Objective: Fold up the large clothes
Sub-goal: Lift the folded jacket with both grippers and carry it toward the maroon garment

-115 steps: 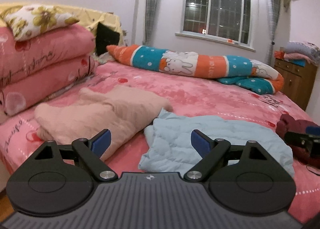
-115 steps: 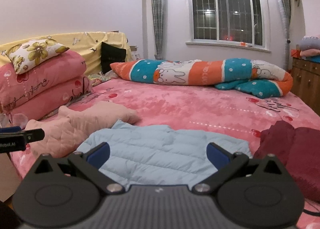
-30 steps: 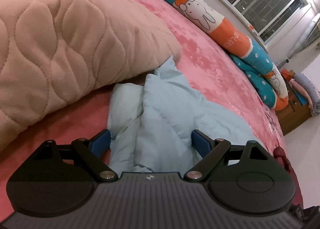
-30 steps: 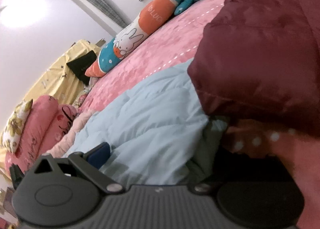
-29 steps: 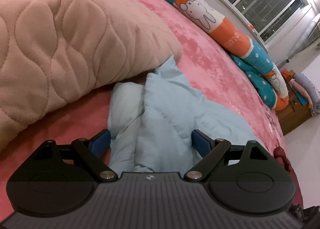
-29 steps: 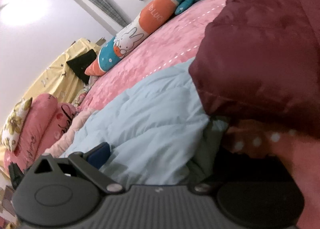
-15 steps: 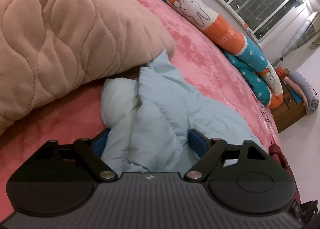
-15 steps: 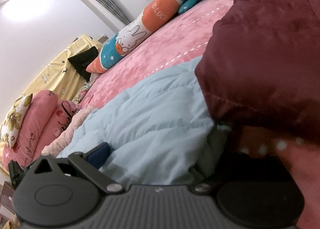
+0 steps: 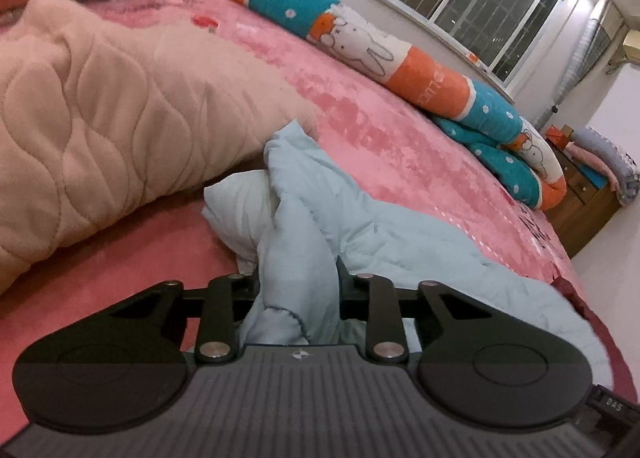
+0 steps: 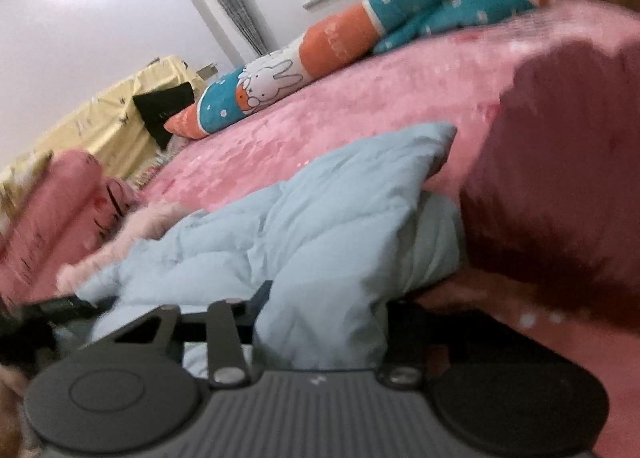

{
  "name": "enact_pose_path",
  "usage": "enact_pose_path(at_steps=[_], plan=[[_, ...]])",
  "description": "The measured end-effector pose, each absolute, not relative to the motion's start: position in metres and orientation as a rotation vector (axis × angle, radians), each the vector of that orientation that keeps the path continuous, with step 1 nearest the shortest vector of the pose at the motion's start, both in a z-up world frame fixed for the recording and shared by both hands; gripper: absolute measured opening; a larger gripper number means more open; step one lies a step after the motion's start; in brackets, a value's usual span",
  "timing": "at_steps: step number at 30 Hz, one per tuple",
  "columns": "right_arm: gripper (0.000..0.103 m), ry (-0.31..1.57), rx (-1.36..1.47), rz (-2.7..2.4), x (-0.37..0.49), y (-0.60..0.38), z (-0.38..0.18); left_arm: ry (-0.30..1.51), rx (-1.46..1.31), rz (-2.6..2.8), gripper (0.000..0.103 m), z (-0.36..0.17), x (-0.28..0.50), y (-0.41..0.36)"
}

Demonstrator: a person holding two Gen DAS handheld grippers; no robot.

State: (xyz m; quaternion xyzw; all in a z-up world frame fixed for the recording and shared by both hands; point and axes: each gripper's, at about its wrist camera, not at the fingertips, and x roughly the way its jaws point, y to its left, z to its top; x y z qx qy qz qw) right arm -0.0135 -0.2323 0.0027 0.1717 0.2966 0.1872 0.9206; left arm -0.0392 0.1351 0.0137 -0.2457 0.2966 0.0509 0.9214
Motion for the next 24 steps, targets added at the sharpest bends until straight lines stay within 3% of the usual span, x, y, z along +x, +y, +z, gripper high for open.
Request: enact_pose_path(at_steps=[7,16,24], plan=[[0.029,0.522,0.187,0.354,-0.034,-0.219,0.009,0.575,-0.456,0.127,0.019,0.024,-0.054,0.124],[0.027,0.530,0.201,0.334,-0.044,-0.226,0.019,0.590,-0.415,0.117,0.018,0.038,-0.078,0.115],[0.026,0.646,0.244,0.336,-0.061,-0.242,0.027,0.682,-0.393,0.107,0.019,0.043,-0.109,0.108]])
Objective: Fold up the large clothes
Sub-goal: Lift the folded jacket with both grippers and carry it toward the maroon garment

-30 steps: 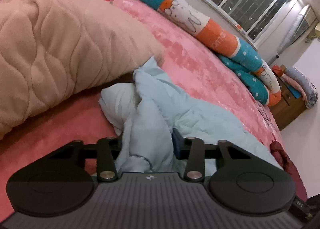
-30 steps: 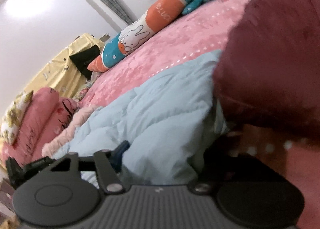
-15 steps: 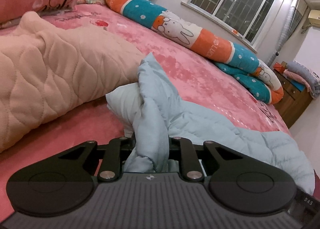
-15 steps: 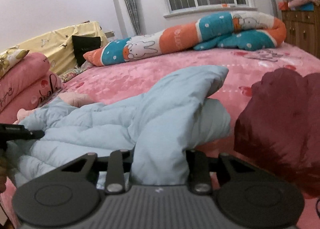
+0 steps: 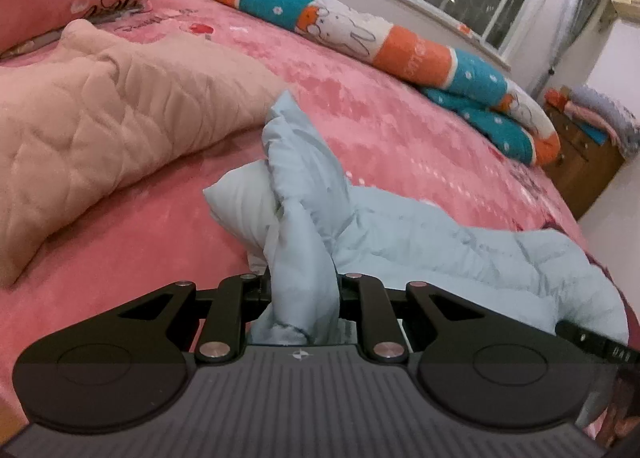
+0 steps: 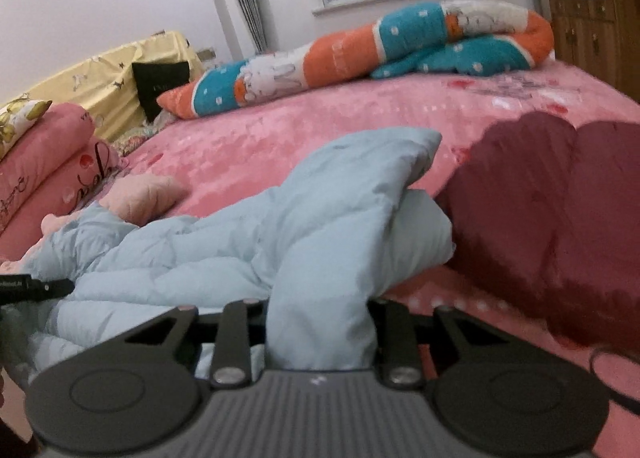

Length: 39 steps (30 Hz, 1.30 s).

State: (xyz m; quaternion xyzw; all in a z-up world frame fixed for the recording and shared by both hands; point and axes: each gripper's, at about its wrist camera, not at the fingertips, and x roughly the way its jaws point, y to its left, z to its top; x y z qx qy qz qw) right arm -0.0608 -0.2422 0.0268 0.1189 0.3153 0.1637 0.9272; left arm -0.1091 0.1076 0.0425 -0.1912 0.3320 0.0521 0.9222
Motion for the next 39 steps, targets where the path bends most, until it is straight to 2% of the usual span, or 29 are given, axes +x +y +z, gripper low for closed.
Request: enact_pose_path(at_steps=[3,8,10,12,14,16,17,19,21,29,35,37,39], plan=[[0.026,0.678,0.272,0.336,-0.071,-0.248,0.030,0.704,-0.379,0.097,0.021,0.041,-0.119,0.106],[0.031,0.709,0.284,0.320,-0.080,-0.249,0.025,0.716,-0.388,0.089,0.035,0.030,-0.119,0.116],[0.039,0.721,0.285,0.315,-0.079,-0.250,0.018,0.712,-0.384,0.086,0.049,0.025,-0.120,0.120],[0.049,0.733,0.301,0.303,-0.078,-0.253,0.012,0.705,-0.394,0.083,0.057,0.020,-0.124,0.123],[0.055,0.747,0.349,0.310,-0.076,-0.260,0.008,0.696,-0.415,0.077,0.063,0.016,-0.127,0.129],[0.060,0.755,0.399,0.310,-0.074,-0.266,0.005,0.691,-0.432,0.070,0.075,0.012,-0.125,0.135],[0.063,0.758,0.420,0.312,-0.074,-0.269,0.003,0.688,-0.440,0.071,0.077,0.011,-0.124,0.137],[0.071,0.762,0.459,0.311,-0.073,-0.274,0.000,0.686,-0.459,0.063,0.090,0.007,-0.120,0.142],[0.080,0.763,0.490,0.300,-0.072,-0.278,-0.003,0.691,-0.476,0.047,0.097,0.005,-0.118,0.143],[0.094,0.719,0.607,0.333,-0.066,-0.291,-0.003,0.716,-0.574,0.008,0.097,-0.011,-0.098,0.157],[0.093,0.700,0.640,0.331,-0.053,-0.288,-0.007,0.703,-0.623,-0.004,0.068,-0.016,-0.093,0.167],[0.085,0.688,0.652,0.328,-0.051,-0.286,-0.009,0.695,-0.628,-0.006,0.056,-0.015,-0.091,0.166],[0.071,0.682,0.644,0.326,-0.049,-0.285,-0.009,0.684,-0.619,-0.011,0.047,-0.015,-0.090,0.167]])
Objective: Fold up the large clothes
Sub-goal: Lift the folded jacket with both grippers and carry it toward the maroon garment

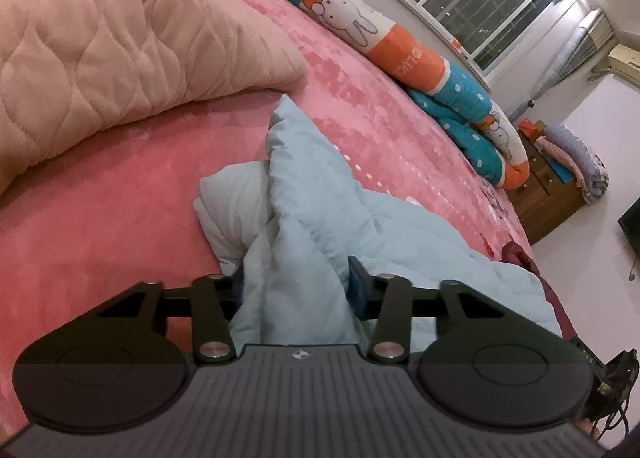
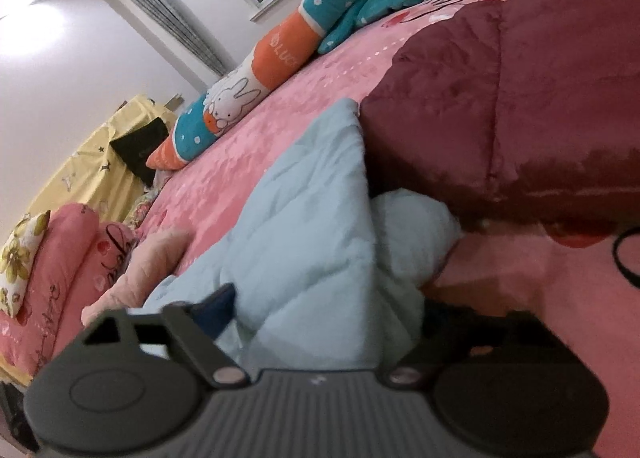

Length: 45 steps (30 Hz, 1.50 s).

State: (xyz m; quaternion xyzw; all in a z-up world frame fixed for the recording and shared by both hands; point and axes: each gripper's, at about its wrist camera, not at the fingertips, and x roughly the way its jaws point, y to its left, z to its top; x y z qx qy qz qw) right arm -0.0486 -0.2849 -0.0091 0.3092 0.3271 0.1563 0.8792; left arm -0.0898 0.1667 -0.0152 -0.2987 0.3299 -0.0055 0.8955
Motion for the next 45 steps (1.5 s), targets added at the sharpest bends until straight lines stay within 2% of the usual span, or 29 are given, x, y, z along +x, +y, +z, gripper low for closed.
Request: enact_pose_path(at_steps=[3,6,11,16,20,22,25,33,35,37,38,40,42,45], plan=[[0.049,0.651,0.617,0.331,-0.050,-0.278,-0.002,0.659,-0.597,-0.014,0.036,-0.010,-0.093,0.161],[0.037,0.609,0.571,0.328,-0.050,-0.270,0.010,0.635,-0.573,-0.009,0.030,-0.005,-0.091,0.159],[0.030,0.518,0.499,0.321,-0.049,-0.254,0.031,0.582,-0.543,0.005,0.025,0.002,-0.084,0.154],[0.030,0.443,0.418,0.320,-0.043,-0.236,0.040,0.539,-0.496,0.039,0.024,0.005,-0.078,0.154],[0.031,0.471,0.380,0.306,-0.024,-0.225,0.024,0.549,-0.488,0.083,0.027,-0.006,-0.062,0.157],[0.033,0.506,0.357,0.290,-0.016,-0.219,0.010,0.568,-0.476,0.100,0.030,-0.011,-0.061,0.157],[0.045,0.535,0.323,0.273,-0.013,-0.218,-0.002,0.586,-0.444,0.107,0.032,-0.016,-0.058,0.151],[0.086,0.649,0.387,0.306,-0.012,-0.235,-0.011,0.606,-0.466,0.119,0.034,-0.021,-0.055,0.155],[0.092,0.686,0.425,0.312,-0.014,-0.241,-0.016,0.605,-0.471,0.120,0.034,-0.020,-0.053,0.156],[0.093,0.709,0.481,0.320,-0.016,-0.248,-0.021,0.603,-0.470,0.125,0.033,-0.018,-0.045,0.153],[0.092,0.715,0.513,0.326,-0.017,-0.251,-0.024,0.601,-0.466,0.126,0.032,-0.018,-0.045,0.153],[0.082,0.714,0.548,0.345,-0.019,-0.253,-0.025,0.596,-0.454,0.130,0.031,-0.016,-0.047,0.152],[0.062,0.704,0.565,0.359,-0.023,-0.251,-0.024,0.587,-0.444,0.135,0.029,-0.014,-0.050,0.150],[0.042,0.681,0.539,0.357,-0.029,-0.245,-0.015,0.566,-0.423,0.145,0.025,-0.010,-0.055,0.144]])
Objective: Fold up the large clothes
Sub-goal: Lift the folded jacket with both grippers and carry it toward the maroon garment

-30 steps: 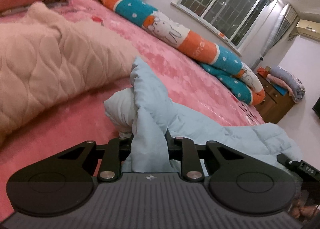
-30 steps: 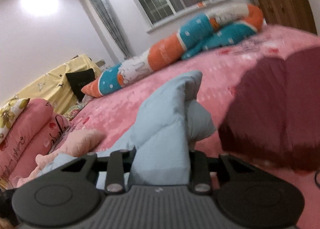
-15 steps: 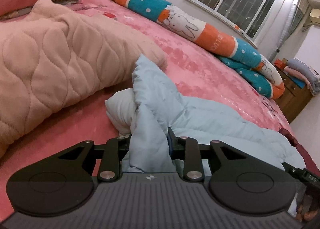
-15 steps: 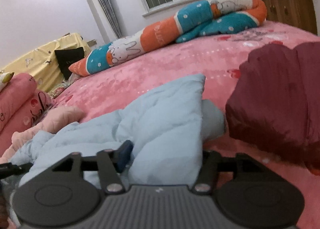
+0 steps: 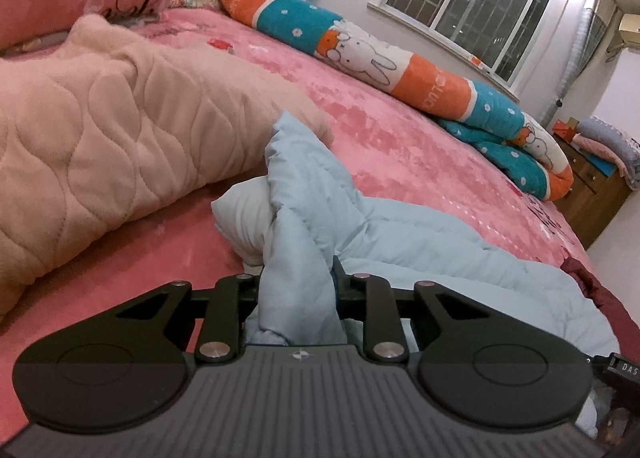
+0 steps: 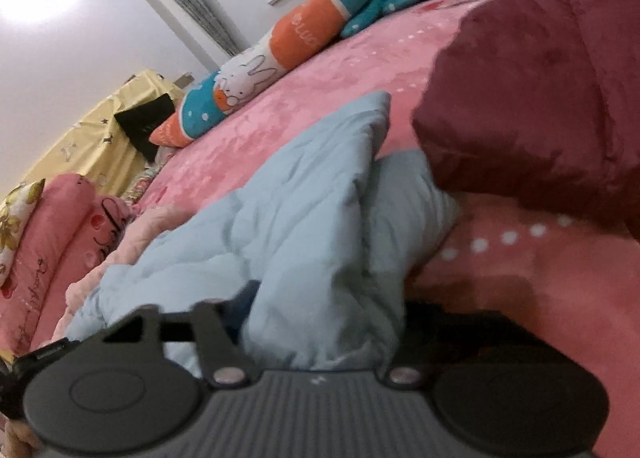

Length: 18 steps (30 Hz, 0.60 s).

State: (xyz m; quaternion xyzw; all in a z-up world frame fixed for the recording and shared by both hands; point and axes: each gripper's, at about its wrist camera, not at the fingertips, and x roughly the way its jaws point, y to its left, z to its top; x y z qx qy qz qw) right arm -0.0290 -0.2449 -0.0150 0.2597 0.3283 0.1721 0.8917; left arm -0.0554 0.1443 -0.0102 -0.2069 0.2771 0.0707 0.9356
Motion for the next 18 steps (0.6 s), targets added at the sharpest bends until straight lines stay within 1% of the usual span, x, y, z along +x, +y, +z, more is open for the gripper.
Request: enact_pose_path(at_steps=[3,6,12,18], plan=[[0.028,0.647,0.516,0.342,-0.037,-0.241,-0.003,0.545,-0.407,0.153,0.021,-0.003,-0.062,0.139],[0.022,0.605,0.478,0.320,-0.047,-0.238,0.009,0.522,-0.387,0.147,0.020,0.007,-0.069,0.134],[0.018,0.500,0.395,0.282,-0.068,-0.240,0.038,0.468,-0.353,0.114,0.019,0.037,-0.086,0.116],[0.017,0.360,0.377,0.264,-0.089,-0.263,0.074,0.367,-0.310,0.055,0.019,0.087,-0.096,0.088]])
